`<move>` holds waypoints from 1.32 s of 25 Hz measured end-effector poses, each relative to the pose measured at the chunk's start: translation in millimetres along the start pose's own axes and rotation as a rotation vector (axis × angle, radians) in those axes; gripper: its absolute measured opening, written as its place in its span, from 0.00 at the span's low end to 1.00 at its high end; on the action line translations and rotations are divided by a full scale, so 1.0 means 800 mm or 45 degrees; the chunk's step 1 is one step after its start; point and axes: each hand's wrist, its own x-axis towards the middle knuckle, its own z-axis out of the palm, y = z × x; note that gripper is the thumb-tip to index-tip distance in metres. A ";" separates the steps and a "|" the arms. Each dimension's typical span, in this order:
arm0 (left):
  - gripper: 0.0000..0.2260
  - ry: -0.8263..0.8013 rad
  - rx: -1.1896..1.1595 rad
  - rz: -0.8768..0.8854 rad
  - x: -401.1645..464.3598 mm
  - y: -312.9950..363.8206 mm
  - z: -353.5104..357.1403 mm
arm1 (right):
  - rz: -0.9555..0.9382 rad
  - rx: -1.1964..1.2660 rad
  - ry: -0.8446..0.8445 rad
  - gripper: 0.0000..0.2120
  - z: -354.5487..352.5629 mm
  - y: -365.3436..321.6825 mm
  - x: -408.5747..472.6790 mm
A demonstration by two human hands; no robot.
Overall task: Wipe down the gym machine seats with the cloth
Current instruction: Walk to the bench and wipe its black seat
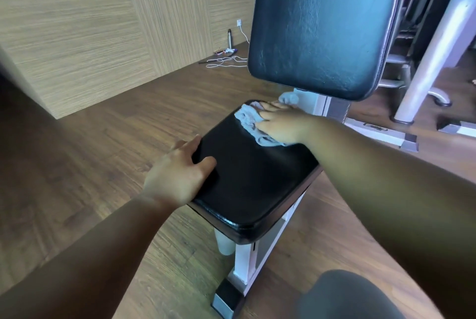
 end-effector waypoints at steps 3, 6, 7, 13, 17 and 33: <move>0.18 -0.006 -0.032 0.027 -0.001 0.002 0.001 | -0.063 -0.066 0.088 0.35 0.013 -0.016 -0.061; 0.13 0.017 -0.046 0.021 0.001 0.001 0.002 | 0.041 -0.114 0.082 0.38 0.026 0.002 -0.086; 0.13 0.014 -0.040 0.026 0.001 0.001 0.003 | 0.064 -0.152 0.101 0.37 0.019 0.004 -0.065; 0.24 0.015 -0.026 0.021 0.005 -0.003 0.000 | 0.265 -0.233 0.025 0.29 -0.004 -0.052 0.014; 0.27 0.025 -0.033 0.017 0.007 -0.004 0.004 | -0.194 -0.026 0.354 0.29 0.053 -0.089 -0.112; 0.15 0.053 -0.099 0.013 0.004 0.001 0.004 | 0.378 1.023 1.014 0.28 0.139 -0.169 -0.129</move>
